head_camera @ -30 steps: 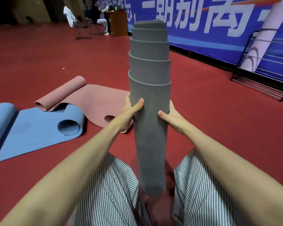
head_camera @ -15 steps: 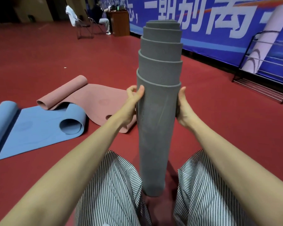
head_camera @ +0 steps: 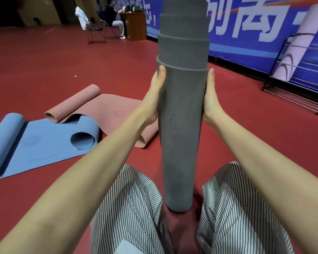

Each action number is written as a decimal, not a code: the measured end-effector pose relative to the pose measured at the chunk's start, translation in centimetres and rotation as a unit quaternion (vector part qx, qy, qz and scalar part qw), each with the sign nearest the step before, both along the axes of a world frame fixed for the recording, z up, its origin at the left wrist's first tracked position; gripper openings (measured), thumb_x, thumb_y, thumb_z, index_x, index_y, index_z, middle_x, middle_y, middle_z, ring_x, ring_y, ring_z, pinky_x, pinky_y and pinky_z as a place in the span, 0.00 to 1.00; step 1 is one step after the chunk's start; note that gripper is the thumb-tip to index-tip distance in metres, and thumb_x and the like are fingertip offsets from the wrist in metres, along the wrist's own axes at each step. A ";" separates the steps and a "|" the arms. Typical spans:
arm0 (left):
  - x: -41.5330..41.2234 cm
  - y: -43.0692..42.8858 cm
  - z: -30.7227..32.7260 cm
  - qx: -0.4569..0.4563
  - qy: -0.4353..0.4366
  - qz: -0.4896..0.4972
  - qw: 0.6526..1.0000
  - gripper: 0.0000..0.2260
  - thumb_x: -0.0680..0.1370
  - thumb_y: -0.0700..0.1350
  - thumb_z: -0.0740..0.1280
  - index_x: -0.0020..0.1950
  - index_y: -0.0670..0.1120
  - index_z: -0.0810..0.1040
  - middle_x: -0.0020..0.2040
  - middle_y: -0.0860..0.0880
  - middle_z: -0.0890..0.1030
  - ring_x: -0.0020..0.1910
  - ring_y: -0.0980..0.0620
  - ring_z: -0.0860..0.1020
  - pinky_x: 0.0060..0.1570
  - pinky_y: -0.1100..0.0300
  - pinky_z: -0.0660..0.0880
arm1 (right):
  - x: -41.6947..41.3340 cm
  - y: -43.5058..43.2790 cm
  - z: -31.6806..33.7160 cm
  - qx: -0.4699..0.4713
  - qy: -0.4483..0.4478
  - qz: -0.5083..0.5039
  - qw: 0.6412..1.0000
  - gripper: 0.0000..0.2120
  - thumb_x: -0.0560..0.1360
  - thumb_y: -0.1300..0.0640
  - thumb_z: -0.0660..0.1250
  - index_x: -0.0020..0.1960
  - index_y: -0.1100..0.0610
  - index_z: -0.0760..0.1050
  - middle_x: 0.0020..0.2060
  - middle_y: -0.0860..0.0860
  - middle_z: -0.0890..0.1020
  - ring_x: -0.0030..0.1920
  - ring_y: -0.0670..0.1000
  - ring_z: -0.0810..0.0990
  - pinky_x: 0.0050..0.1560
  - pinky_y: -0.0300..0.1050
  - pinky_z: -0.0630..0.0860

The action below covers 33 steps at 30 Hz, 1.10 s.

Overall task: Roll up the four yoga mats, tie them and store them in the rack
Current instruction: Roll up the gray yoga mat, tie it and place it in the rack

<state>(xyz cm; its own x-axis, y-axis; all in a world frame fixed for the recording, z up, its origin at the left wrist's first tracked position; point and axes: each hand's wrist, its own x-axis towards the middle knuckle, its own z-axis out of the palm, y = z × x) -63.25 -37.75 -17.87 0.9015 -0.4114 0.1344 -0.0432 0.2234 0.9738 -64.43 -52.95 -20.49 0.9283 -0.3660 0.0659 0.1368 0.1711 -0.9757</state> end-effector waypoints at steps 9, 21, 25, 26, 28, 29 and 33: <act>0.0 -2.7 -4.6 -0.027 0.102 0.005 0.994 0.37 0.70 0.71 0.63 0.69 0.47 0.71 0.62 0.43 0.79 0.58 0.46 0.80 0.56 0.47 0.78 | -1.6 -0.3 -3.9 0.006 0.066 0.001 0.998 0.42 0.61 0.20 0.57 0.59 0.50 0.79 0.50 0.48 0.84 0.52 0.48 0.82 0.56 0.48 0.77; 3.5 -3.8 -8.7 0.017 0.073 0.023 0.997 0.41 0.64 0.77 0.64 0.70 0.56 0.71 0.68 0.51 0.74 0.67 0.49 0.73 0.66 0.44 0.69 | -3.0 -1.9 -4.4 -0.005 0.050 -0.013 0.999 0.36 0.71 0.28 0.54 0.66 0.52 0.75 0.59 0.51 0.80 0.56 0.48 0.80 0.62 0.48 0.75; -0.7 -2.3 -3.0 0.004 0.071 -0.007 0.997 0.34 0.76 0.69 0.52 0.68 0.44 0.74 0.50 0.48 0.85 0.47 0.53 0.84 0.43 0.57 0.81 | -2.4 -2.0 -0.5 -0.021 0.044 0.062 0.997 0.32 0.78 0.34 0.44 0.66 0.52 0.73 0.54 0.50 0.82 0.51 0.45 0.81 0.49 0.39 0.79; -0.6 -2.1 -1.9 0.003 0.081 -0.025 0.996 0.34 0.78 0.68 0.47 0.65 0.44 0.76 0.43 0.49 0.85 0.40 0.54 0.84 0.33 0.60 0.80 | -2.2 -2.2 1.1 -0.038 0.045 0.070 0.996 0.33 0.78 0.33 0.43 0.65 0.51 0.74 0.51 0.49 0.83 0.49 0.45 0.82 0.47 0.39 0.79; -0.4 -2.0 -0.2 0.033 0.086 -0.042 0.995 0.35 0.78 0.67 0.44 0.55 0.44 0.80 0.37 0.48 0.85 0.34 0.52 0.84 0.25 0.61 0.77 | -2.1 -2.4 3.3 -0.065 0.045 0.088 0.993 0.32 0.77 0.32 0.45 0.56 0.52 0.79 0.45 0.50 0.85 0.46 0.48 0.84 0.44 0.40 0.80; -0.4 -2.0 0.3 0.056 0.086 -0.039 0.994 0.34 0.78 0.68 0.45 0.49 0.45 0.82 0.37 0.47 0.85 0.33 0.51 0.84 0.26 0.61 0.77 | -2.1 -2.4 3.9 -0.082 0.054 0.098 0.990 0.31 0.77 0.33 0.47 0.52 0.53 0.80 0.43 0.51 0.85 0.45 0.49 0.84 0.44 0.40 0.80; -0.9 -2.4 0.2 0.142 0.108 -0.019 0.984 0.20 0.79 0.59 0.59 0.37 0.49 0.80 0.28 0.50 0.82 0.23 0.54 0.79 0.21 0.65 0.73 | -2.2 -2.3 3.0 -0.101 0.125 0.107 0.981 0.14 0.77 0.46 0.62 0.49 0.55 0.79 0.41 0.53 0.84 0.39 0.51 0.83 0.42 0.42 0.78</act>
